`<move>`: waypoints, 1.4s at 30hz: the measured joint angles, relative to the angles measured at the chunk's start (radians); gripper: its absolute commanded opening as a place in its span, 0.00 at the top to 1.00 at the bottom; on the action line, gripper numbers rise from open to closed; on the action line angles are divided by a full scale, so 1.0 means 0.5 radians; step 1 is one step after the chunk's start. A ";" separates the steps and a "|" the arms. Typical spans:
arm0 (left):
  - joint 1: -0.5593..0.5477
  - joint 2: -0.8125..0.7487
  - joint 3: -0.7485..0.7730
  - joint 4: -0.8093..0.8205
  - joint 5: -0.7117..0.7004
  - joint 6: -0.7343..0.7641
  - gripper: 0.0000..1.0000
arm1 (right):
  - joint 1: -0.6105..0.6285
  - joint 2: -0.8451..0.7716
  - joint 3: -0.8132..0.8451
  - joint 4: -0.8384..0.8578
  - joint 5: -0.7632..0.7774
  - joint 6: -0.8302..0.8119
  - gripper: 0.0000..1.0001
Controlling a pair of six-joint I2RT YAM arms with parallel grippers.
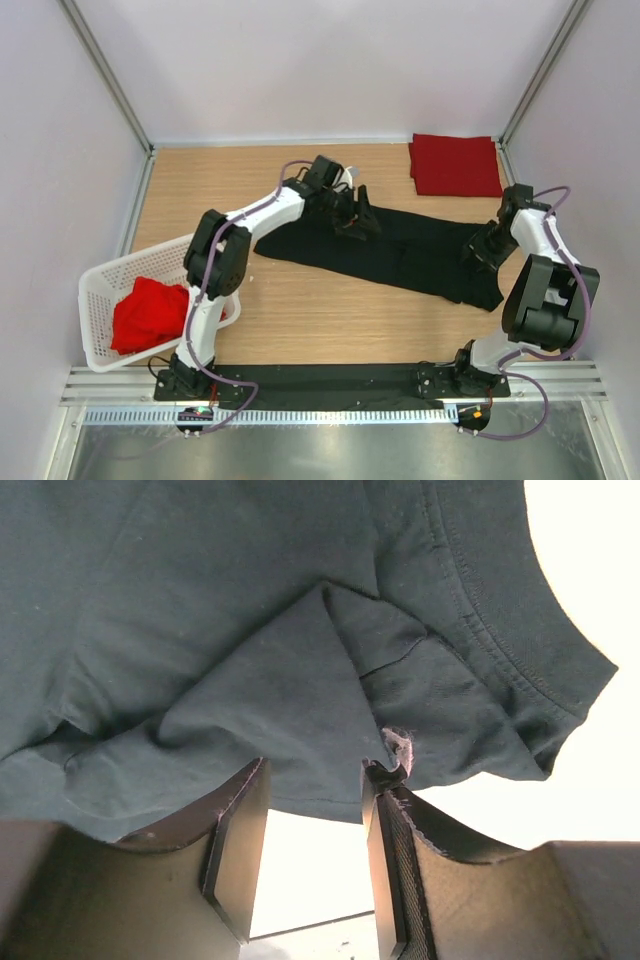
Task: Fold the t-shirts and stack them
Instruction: Fold the tshirt
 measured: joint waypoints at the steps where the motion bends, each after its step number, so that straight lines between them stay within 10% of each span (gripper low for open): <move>1: -0.032 0.032 0.002 0.072 0.008 -0.047 0.41 | -0.007 -0.006 -0.022 0.015 -0.003 -0.001 0.51; 42: -0.382 0.483 0.226 0.555 -0.135 -0.414 0.57 | -0.259 0.016 -0.402 0.485 -0.272 -0.129 0.90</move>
